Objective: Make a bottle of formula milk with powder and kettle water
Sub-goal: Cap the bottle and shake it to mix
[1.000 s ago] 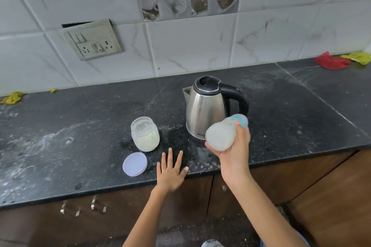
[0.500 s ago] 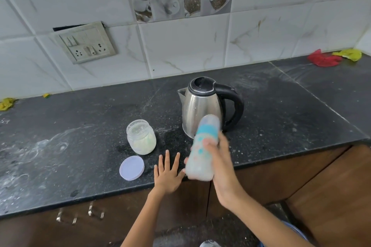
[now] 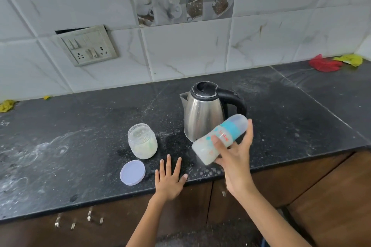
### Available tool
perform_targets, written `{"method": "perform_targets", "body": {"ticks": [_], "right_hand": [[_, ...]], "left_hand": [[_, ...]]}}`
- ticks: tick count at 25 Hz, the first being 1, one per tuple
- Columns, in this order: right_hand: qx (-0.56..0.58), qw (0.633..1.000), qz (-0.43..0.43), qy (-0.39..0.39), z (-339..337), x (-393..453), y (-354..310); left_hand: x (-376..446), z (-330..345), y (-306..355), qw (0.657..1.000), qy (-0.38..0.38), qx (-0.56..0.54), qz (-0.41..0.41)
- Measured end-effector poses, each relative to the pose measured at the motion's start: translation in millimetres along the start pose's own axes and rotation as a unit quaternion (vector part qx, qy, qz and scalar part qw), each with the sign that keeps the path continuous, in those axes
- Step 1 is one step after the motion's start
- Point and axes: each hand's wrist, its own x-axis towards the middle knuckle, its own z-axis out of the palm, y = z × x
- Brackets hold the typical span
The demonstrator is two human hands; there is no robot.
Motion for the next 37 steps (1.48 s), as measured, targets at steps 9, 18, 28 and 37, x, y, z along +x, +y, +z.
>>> {"method": "perform_targets", "body": {"ticks": [9,18,28,37], "right_hand": [[0.023,0.998,0.056,0.003,8.2,-2.7,-0.5],[-0.019,0.998,0.052,-0.026,12.0,-1.7,-2.6],[-0.06,0.986,0.111,-0.111,10.5,-15.9,-1.4],[-0.022,0.988,0.114,-0.102,10.9,-11.6,-4.7]], "left_hand": [[-1.6,-2.2,-1.3,1.0,0.008,-0.017,0.011],[-3.3,-1.1,-0.5,1.0,0.017,0.012,0.004],[-6.6,2.1,-1.8,0.998,0.034,0.049,-0.002],[-3.9,3.8,-1.6,0.997,0.032,0.066,-0.013]]}}
